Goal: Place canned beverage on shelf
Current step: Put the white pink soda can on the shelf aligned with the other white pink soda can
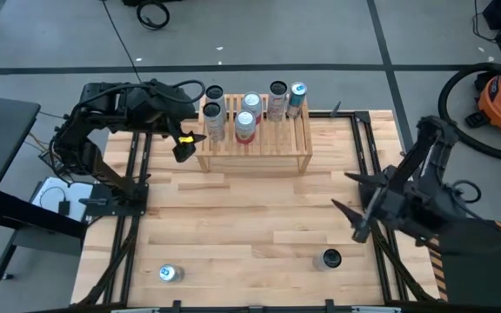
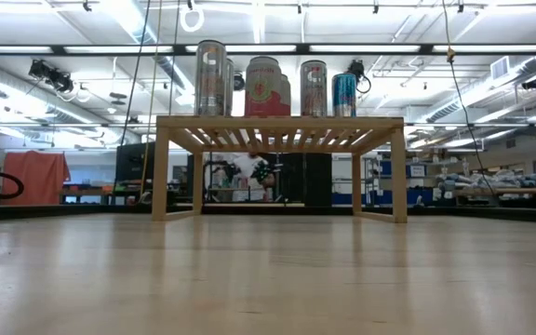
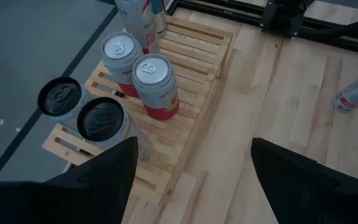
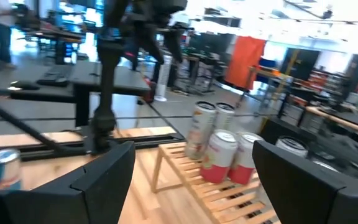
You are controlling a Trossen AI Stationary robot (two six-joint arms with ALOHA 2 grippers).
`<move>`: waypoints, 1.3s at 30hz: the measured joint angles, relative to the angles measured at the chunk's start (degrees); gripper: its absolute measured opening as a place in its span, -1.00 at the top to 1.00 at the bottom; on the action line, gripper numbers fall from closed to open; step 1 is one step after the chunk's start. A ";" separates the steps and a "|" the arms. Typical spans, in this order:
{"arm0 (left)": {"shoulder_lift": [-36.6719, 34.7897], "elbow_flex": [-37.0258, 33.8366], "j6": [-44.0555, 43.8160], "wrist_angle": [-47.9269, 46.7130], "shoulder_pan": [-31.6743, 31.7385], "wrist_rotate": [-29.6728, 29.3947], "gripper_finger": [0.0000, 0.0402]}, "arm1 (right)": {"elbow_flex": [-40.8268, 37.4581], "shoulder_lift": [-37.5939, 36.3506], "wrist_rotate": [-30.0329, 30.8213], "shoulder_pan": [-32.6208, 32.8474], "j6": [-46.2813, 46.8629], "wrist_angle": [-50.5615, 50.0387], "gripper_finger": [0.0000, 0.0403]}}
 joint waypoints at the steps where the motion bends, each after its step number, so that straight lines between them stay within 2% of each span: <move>1: -0.01 0.00 -0.05 0.00 0.00 0.00 -0.57 | 0.00 0.02 0.01 1.17 0.00 -0.21 -0.67; 6: 0.01 0.00 -1.21 -0.01 0.00 0.00 -0.57 | 0.00 0.02 0.01 7.90 0.99 -0.50 -0.67; 10: 0.01 0.00 -2.98 -0.01 -0.02 0.02 -0.57 | 0.00 0.02 0.01 12.84 6.82 -2.32 -0.67; 14: 0.01 0.00 -4.44 -0.01 0.00 0.02 -0.57 | 0.00 0.07 -0.01 16.20 17.27 -9.45 -0.67; 18: 0.01 0.00 -6.18 -0.01 -0.02 0.02 -0.57 | 0.00 0.36 -0.10 18.13 33.39 -21.72 -0.67; 23: 0.01 0.00 -7.74 -0.01 -0.04 0.02 -0.57 | -0.02 3.49 -0.25 19.05 48.08 -32.39 -0.67; 28: 0.01 0.00 -8.63 -0.01 -0.04 0.02 -0.57 | -0.02 8.16 -4.92 18.98 56.71 -36.00 -0.67; 34: 0.01 0.00 -10.63 0.01 -0.04 0.02 -0.57 | -0.02 13.92 -7.04 16.88 67.02 -39.11 -0.64; 39: 0.01 0.00 -11.92 0.01 -0.06 0.02 -0.57 | -0.07 18.08 -14.85 14.80 75.42 -40.40 -0.59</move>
